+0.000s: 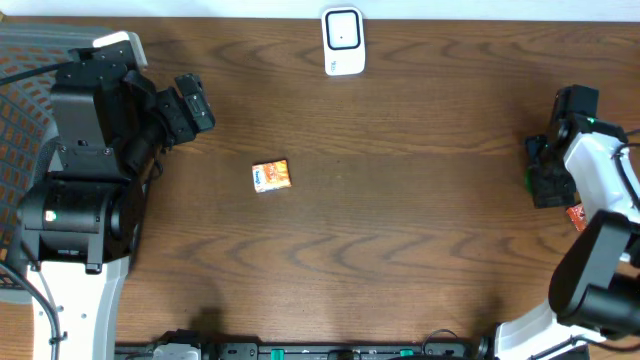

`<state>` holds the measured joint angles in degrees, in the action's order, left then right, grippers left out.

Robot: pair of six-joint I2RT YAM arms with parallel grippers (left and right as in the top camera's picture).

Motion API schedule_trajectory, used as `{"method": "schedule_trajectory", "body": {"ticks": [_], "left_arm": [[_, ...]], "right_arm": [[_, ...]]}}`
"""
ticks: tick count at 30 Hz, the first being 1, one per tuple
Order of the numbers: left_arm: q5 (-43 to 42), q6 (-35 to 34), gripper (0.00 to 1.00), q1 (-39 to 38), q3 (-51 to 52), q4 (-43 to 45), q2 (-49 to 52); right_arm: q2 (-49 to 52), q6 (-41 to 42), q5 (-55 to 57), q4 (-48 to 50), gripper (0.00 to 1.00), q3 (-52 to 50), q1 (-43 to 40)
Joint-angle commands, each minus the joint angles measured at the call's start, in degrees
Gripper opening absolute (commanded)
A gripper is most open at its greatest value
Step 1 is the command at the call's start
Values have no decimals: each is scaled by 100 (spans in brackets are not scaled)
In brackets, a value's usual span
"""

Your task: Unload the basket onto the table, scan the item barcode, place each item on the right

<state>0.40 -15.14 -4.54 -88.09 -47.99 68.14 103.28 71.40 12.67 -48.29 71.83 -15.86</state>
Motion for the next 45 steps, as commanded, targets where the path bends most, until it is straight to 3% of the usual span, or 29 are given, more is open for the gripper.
{"method": "schedule_trajectory", "body": {"ticks": [1, 10, 18, 22, 31, 38, 43, 45], "left_arm": [[72, 50, 98, 28, -63, 2, 2], [72, 50, 98, 28, -63, 2, 2], [72, 50, 98, 28, -63, 2, 2], [72, 50, 98, 28, -63, 2, 2], [70, 50, 98, 28, -63, 2, 2], [72, 50, 98, 28, -63, 2, 2], [70, 50, 98, 28, -63, 2, 2], [70, 50, 98, 28, -63, 2, 2]], "right_arm": [[426, 63, 144, 94, 90, 57, -42], [603, -175, 376, 354, 85, 59, -118], [603, -627, 350, 557, 87, 59, -146], [599, -1290, 149, 710, 93, 111, -149], [149, -2649, -726, 238, 98, 505, -151], [-601, -3270, -756, -632, 99, 525, -153], [-739, -3289, -533, -789, 99, 507, -151], [-673, -2942, -479, -802, 98, 442, -162]]}}
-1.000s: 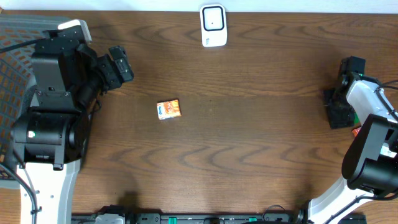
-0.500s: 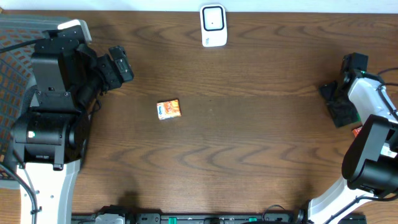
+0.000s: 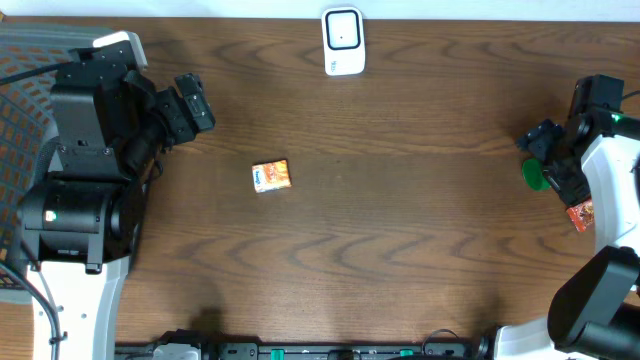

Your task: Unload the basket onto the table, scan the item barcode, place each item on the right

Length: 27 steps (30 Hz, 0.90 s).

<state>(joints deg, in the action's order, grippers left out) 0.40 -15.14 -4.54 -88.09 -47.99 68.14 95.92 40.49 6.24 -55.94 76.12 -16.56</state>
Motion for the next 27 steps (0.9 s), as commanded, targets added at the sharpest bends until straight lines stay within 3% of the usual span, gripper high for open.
{"method": "schedule_trajectory", "body": {"ticks": [1, 15, 27], "left_arm": [[72, 50, 98, 28, -63, 2, 2], [72, 50, 98, 28, -63, 2, 2], [72, 52, 98, 28, -63, 2, 2]], "right_arm": [[105, 393, 162, -48, 97, -31, -94], [662, 2660, 254, 299, 93, -136, -92], [1121, 2929, 354, 905, 92, -136, -109]]}}
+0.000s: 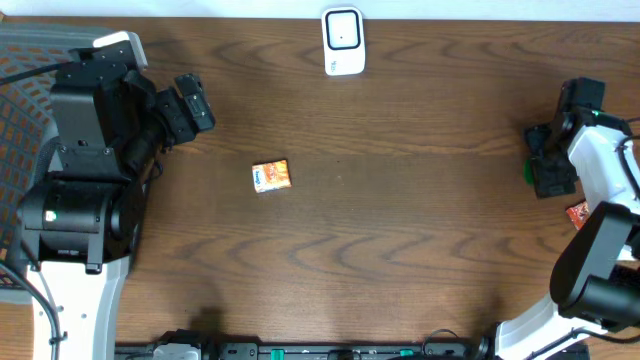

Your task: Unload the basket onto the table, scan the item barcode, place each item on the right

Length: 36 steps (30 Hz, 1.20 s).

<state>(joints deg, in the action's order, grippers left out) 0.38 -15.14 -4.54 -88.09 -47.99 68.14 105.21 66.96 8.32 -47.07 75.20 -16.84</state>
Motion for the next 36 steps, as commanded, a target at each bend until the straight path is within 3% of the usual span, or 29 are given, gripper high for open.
{"method": "schedule_trajectory", "body": {"ticks": [1, 7, 17, 28, 36], "left_arm": [[74, 50, 98, 28, -63, 2, 2], [74, 52, 98, 28, -63, 2, 2], [74, 50, 98, 28, -63, 2, 2], [74, 50, 98, 28, -63, 2, 2], [74, 50, 98, 28, -63, 2, 2]], "right_arm": [[269, 289, 157, 57, 92, -44, -81], [555, 289, 190, 184, 89, -44, -94], [577, 260, 404, 153, 63, -44, -260], [570, 44, 256, 146, 54, -39, -341], [570, -17, -960, 162, 55, -20, -595]]}}
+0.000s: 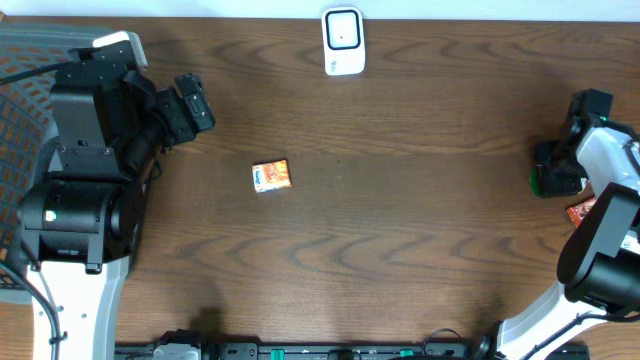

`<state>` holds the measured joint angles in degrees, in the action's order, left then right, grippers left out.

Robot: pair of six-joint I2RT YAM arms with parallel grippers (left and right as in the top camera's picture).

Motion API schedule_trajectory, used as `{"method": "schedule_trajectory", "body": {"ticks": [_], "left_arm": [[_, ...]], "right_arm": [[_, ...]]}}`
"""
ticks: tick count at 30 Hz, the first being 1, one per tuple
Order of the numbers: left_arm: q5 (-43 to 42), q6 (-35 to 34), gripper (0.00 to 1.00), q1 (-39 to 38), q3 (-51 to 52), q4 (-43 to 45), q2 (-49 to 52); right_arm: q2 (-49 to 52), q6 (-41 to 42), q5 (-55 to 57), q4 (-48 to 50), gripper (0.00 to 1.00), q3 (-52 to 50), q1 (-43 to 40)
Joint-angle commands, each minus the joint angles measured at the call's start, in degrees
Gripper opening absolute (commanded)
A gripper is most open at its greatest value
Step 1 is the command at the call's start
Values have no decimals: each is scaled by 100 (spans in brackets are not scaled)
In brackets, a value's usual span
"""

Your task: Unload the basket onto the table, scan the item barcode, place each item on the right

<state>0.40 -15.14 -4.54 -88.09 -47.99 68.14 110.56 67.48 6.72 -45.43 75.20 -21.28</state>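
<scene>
The item, a small orange and white box, lies flat on the wooden table left of centre. A white barcode scanner stands at the middle of the far edge. My left gripper hangs folded near its base at the far left, well away from the box. My right gripper points down at the far right of the table, with a bit of green showing at its tip. This overhead view does not show whether either pair of fingers is open or shut.
A small red-orange packet lies at the right edge, just beside my right arm. An orange mesh basket sits at the left behind the left arm's base. Cables and fittings run along the near edge.
My right arm has shifted a little to the right, so its gripper now sits closer to the table's right edge. The left arm, the box and the scanner have not moved.
My right gripper first hung at the far right near the red-orange packet. Then it was turned, with the green tip showing plainly. Then it was back near its first spot, and now slightly further right. Box, scanner and left arm stayed put throughout.
</scene>
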Motion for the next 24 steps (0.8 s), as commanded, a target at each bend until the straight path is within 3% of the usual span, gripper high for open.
{"method": "schedule_trajectory", "body": {"ticks": [1, 11, 24], "left_arm": [[72, 50, 98, 28, -63, 2, 2], [72, 50, 98, 28, -63, 2, 2], [70, 50, 98, 28, -63, 2, 2]], "right_arm": [[35, -70, -938, 4, 55, -20, -186], [33, -195, -2614, 149, 50, -20, -850], [33, -330, -4271, 603, 50, -20, -1261]]}}
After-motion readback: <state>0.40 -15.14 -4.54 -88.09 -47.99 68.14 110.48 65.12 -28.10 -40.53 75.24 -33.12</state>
